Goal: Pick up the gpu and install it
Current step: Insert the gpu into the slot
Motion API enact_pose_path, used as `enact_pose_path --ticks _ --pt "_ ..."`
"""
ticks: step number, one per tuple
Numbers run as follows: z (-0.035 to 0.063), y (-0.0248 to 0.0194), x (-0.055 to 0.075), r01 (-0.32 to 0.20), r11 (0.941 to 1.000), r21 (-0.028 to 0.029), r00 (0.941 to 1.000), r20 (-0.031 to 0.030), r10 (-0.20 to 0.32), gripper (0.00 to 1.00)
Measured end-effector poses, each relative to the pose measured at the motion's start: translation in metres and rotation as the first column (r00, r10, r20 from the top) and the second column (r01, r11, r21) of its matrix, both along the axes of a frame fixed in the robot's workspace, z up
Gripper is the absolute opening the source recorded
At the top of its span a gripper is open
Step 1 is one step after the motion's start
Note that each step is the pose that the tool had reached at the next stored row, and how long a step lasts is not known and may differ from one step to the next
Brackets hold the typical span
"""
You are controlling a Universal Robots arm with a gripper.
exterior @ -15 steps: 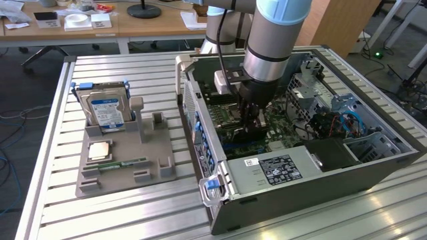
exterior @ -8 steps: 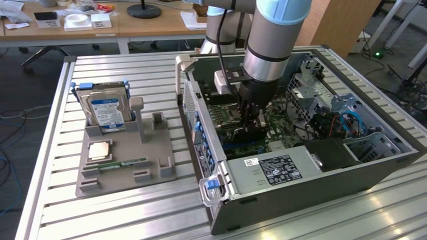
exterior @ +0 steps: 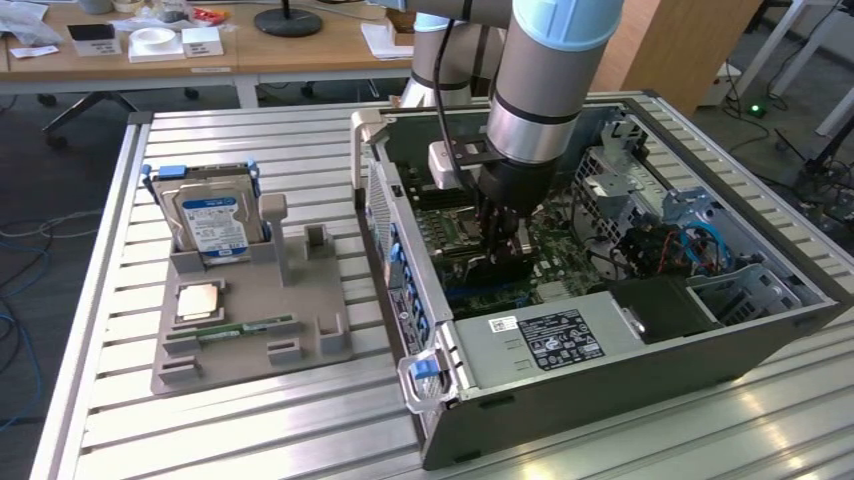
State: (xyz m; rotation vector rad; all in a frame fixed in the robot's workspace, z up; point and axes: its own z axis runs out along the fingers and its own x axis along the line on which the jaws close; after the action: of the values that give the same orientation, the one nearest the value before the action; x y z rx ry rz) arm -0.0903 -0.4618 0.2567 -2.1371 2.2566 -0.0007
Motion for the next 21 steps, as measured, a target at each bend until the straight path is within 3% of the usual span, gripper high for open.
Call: enact_pose_path --ticks 21 --pt "-0.0013 0.0004 0.0000 0.000 1.0000 0.0000 1.0000 0.0000 0.000 0.26"
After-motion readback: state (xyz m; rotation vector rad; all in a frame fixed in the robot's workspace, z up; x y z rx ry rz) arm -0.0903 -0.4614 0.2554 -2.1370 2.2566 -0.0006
